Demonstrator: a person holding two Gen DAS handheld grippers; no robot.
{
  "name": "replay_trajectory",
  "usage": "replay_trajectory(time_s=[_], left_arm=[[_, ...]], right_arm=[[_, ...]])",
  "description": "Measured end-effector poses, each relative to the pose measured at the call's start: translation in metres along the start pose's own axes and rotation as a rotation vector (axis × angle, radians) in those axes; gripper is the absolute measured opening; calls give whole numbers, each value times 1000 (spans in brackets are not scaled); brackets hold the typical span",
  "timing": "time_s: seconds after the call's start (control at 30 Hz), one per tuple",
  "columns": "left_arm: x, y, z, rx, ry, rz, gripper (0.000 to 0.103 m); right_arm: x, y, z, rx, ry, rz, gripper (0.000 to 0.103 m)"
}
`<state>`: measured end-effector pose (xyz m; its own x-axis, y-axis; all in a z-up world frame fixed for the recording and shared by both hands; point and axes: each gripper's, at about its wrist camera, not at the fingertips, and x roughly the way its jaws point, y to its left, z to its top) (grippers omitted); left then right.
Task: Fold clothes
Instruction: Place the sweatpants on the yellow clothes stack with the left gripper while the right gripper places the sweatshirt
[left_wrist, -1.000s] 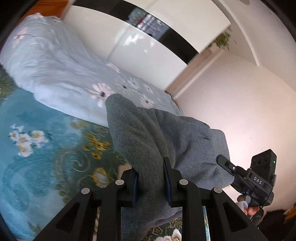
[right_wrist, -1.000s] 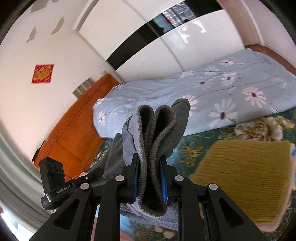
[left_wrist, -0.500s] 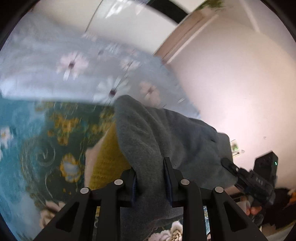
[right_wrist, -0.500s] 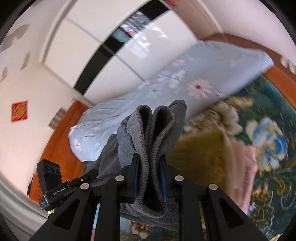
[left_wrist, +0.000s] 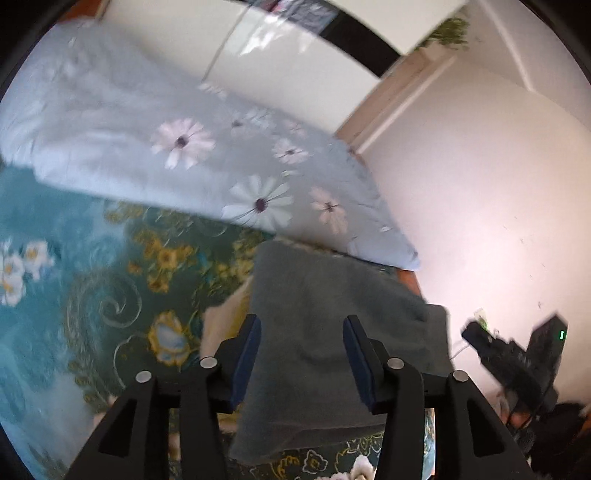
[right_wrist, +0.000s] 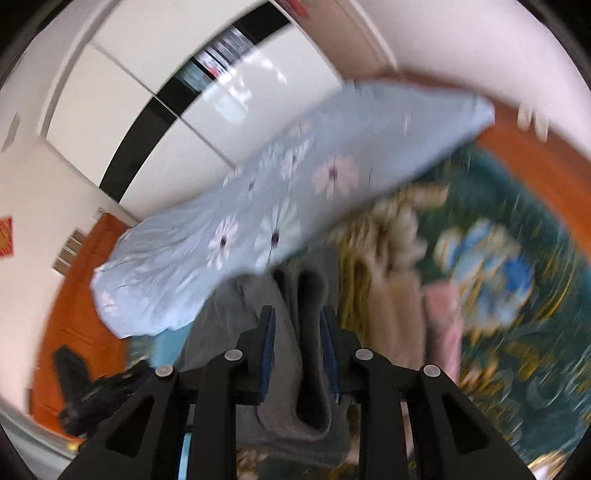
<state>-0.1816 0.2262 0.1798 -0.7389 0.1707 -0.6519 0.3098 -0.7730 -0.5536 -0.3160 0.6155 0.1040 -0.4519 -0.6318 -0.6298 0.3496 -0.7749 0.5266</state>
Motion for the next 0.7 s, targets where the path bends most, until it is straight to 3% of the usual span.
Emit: replay_trajectory(time_s=[0.07, 0.23, 0.33, 0.4, 0.7], left_arm=[[5, -15, -6, 60, 23, -24, 51], [35, -26, -38, 171, 123, -16, 51], [55, -10, -51, 123, 184, -8, 50], [65, 0, -57, 69, 213, -42, 50], [52, -7, -58, 78, 195, -42, 51]], right_arm=[[3, 15, 5, -69, 5, -1, 29], [35, 6, 0, -82, 73, -44, 31], [55, 1, -2, -90, 113, -70, 31], [68, -3, -4, -95, 140, -87, 31], [80, 3, -6, -124, 161, -136, 28]])
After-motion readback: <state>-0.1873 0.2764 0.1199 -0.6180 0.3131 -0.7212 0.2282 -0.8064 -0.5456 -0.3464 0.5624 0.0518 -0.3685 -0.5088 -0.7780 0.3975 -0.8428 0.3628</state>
